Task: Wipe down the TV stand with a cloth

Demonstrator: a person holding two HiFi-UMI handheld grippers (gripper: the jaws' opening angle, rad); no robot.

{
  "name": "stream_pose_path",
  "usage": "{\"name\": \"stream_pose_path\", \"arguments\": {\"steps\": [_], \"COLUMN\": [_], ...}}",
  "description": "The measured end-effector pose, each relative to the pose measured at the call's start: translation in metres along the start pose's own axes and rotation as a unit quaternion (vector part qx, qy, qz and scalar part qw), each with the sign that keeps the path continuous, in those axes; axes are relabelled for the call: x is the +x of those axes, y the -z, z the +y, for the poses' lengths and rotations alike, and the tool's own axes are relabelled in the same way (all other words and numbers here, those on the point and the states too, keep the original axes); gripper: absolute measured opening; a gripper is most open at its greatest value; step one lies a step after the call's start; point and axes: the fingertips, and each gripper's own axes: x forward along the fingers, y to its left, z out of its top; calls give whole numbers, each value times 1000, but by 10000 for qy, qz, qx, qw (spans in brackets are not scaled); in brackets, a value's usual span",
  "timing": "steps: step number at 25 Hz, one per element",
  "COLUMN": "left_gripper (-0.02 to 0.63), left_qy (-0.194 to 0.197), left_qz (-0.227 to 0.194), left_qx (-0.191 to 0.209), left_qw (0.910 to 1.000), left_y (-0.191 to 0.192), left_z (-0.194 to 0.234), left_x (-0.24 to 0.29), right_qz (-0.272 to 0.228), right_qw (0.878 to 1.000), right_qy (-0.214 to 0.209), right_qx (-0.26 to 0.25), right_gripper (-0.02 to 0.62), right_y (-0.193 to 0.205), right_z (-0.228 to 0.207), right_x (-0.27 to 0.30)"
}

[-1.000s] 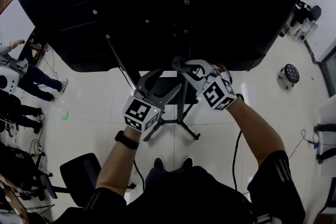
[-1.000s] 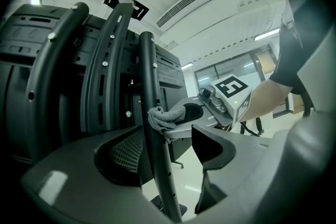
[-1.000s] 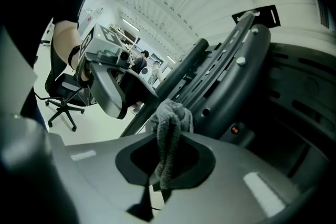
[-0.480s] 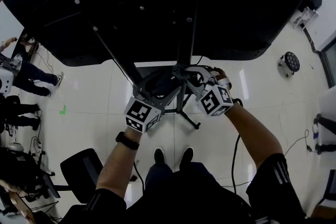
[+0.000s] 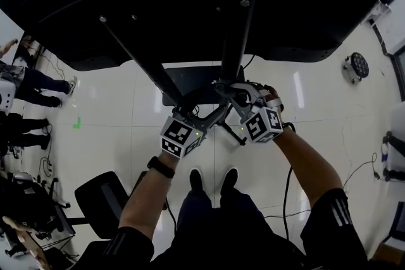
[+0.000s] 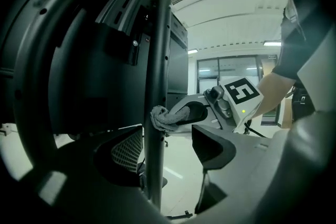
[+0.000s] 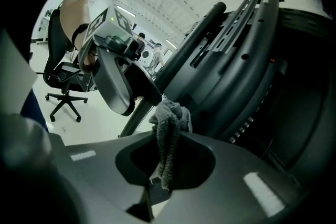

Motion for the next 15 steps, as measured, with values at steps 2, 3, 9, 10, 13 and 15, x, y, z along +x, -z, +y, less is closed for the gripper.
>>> {"name": "stream_pose_path", "arguments": {"steps": [2,3,9,10,13,15], "left_gripper": [321,321,321,322,321,322], "left_qy": [-1,16,-77,-84,-46,-6], "left_qz": [110,174,356,367,443,530], "left_qx": [-18,-56,-154,-220,-367,-394], "left_qw": [9999,9998,9992,9990,9983,9978], "left_y": [18,28,79,87,111,128], "left_z": [6,8,23,25,29,31], "left_x": [5,7,16,19,27,30], "right_qz": [92,138,297,343,451,525], "right_qw": [9999,9999,9994,9991,9983,9977], "right_qy": [4,-8,-71,-94,-166,-216], "right_qx": [61,83,178,217,326,357], "right_gripper": [27,26,26,26,26,26], "right_y": [11,17,48,55,74,84], "right_z": [10,15,43,48,63,72], "right_x": [7,11,26,30,44,52]}}
